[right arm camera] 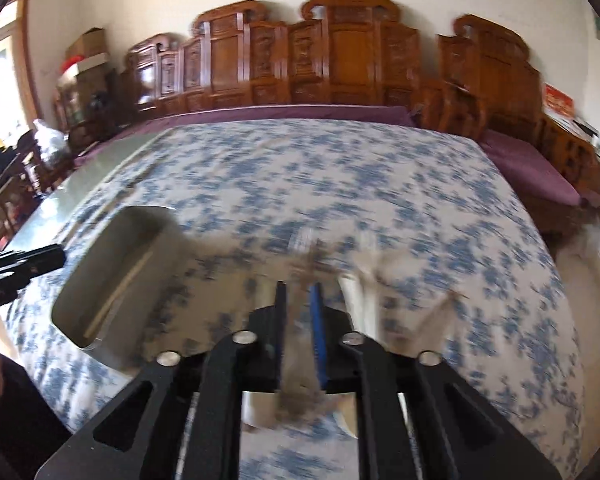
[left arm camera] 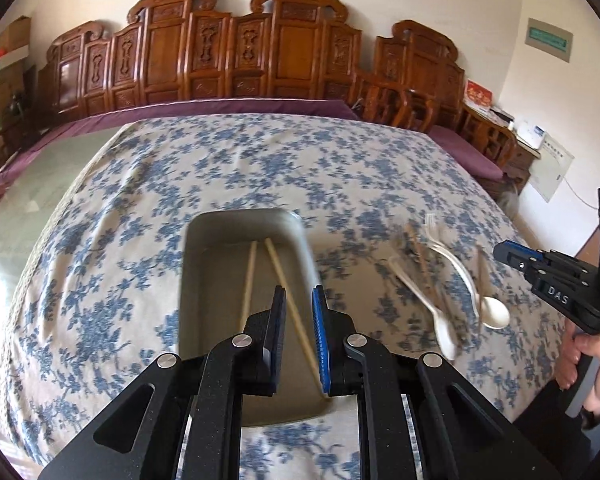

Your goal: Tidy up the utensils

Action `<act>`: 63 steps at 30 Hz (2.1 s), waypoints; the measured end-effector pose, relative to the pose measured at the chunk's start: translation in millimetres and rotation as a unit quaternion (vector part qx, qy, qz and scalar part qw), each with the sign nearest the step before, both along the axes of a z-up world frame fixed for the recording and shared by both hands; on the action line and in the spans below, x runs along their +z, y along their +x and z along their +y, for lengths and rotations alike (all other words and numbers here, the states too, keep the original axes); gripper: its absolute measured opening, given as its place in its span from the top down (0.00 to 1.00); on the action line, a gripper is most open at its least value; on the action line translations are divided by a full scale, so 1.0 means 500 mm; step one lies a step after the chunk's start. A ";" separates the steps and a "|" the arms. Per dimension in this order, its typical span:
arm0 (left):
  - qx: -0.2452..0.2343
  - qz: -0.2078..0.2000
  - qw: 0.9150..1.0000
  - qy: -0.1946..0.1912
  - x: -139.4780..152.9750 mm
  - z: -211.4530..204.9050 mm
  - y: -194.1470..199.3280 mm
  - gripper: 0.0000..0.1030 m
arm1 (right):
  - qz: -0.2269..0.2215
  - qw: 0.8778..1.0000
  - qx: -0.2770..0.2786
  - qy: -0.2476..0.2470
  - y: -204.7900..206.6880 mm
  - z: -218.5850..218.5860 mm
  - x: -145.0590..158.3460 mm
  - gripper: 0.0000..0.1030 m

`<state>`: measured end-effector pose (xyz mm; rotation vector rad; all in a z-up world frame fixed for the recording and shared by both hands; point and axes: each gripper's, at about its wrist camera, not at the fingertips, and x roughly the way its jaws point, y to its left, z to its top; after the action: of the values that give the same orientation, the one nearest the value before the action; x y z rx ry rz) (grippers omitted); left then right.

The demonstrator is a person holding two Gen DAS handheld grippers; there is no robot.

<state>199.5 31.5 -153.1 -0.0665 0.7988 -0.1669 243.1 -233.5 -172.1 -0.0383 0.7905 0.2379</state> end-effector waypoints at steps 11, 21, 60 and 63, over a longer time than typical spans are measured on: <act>-0.032 0.011 0.999 -0.010 -0.025 -0.085 -0.009 0.88 | 0.082 0.994 -0.067 -0.005 0.049 -0.089 -0.117 0.66; -0.055 0.023 0.998 -0.002 -0.049 -0.134 -0.015 0.88 | 0.119 0.989 -0.082 0.019 0.057 -0.088 -0.163 0.69; -0.116 0.022 0.992 0.051 -0.066 -0.283 -0.011 0.69 | 0.039 0.997 -0.039 0.059 -0.073 -0.219 -0.018 0.94; -0.124 0.035 0.990 0.053 -0.090 -0.310 0.000 0.69 | 0.032 0.997 -0.035 0.055 -0.070 -0.222 -0.014 0.94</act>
<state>199.5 -123.6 -198.1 0.1277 0.8845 -0.3580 207.9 -344.5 -178.9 0.1009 0.8406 0.2160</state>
